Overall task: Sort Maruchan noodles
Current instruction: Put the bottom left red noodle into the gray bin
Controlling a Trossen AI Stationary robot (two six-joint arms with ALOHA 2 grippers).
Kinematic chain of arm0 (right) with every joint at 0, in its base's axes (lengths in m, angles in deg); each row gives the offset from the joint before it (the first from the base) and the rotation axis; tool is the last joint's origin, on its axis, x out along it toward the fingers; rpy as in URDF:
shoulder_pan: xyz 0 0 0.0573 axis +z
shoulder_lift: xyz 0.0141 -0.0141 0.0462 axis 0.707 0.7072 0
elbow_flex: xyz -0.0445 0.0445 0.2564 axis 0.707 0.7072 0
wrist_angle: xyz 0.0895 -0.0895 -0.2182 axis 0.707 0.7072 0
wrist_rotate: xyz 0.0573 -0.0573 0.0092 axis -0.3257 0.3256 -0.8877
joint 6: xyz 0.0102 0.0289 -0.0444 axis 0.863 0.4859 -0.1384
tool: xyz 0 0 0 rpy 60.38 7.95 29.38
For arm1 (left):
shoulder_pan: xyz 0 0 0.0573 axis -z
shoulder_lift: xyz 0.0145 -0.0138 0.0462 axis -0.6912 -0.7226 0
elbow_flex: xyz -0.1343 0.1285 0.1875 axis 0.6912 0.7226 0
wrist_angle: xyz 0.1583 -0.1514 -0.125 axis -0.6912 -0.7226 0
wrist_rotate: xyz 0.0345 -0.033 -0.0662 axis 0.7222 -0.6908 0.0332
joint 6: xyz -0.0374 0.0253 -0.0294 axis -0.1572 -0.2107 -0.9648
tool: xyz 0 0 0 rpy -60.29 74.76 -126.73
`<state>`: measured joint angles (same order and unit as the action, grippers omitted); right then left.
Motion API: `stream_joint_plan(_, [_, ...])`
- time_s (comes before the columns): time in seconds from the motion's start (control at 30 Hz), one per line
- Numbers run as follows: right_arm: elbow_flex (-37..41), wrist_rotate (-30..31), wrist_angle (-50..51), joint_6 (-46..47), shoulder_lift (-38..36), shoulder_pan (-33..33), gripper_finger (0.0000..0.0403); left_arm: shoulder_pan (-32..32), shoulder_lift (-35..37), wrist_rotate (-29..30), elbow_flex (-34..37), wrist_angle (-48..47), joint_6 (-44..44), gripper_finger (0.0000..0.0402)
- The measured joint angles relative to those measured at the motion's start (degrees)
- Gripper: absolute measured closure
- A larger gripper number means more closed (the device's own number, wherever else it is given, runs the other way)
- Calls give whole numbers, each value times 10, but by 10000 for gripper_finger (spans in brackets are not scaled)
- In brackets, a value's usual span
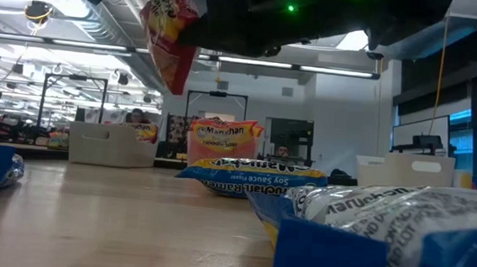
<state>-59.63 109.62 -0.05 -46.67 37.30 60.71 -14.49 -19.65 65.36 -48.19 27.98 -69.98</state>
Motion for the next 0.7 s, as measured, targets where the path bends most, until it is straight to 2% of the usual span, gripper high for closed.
stream_joint_plan(0.3, [0,-6,7,-8,0,0,389,0,0,-6,0,-5,2,373])
stream_joint_plan(0.53, [0,-12,15,-17,0,0,399,0,0,-18,0,-9,24,353])
stream_joint_plan(0.7, [0,-21,28,-16,-2,0,401,0,19,-38,0,-20,50,321])
